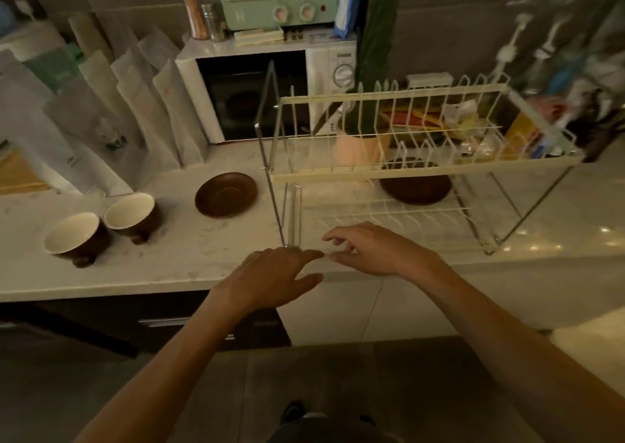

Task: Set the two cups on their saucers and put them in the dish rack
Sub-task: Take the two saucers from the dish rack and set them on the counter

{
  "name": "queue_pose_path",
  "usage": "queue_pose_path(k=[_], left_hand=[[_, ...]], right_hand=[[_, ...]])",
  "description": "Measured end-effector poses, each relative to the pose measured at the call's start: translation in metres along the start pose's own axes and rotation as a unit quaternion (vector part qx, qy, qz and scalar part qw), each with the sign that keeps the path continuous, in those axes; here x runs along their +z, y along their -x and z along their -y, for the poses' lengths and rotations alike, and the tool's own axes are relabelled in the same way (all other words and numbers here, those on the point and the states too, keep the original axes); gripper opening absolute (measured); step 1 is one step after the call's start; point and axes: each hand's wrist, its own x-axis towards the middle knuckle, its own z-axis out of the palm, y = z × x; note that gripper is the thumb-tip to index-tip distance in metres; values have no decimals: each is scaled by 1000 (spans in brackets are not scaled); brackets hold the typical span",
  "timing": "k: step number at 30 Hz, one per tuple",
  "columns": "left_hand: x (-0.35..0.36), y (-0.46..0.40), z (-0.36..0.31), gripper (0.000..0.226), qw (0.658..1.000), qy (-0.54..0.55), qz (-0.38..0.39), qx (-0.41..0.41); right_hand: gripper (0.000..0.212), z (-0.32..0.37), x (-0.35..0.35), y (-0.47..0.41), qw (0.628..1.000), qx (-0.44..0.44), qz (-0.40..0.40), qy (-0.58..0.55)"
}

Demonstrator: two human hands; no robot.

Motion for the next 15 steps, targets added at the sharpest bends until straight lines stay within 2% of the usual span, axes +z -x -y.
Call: queue_pose_path(k=[8, 15], left_hand=[[-3, -80, -52, 55, 999, -7, 20, 46], [-5, -149, -66, 52, 999, 29, -41, -5]], right_hand=[[43, -60, -25, 20, 993, 75, -77, 41], [37, -102, -47, 24, 972, 144, -173, 70]])
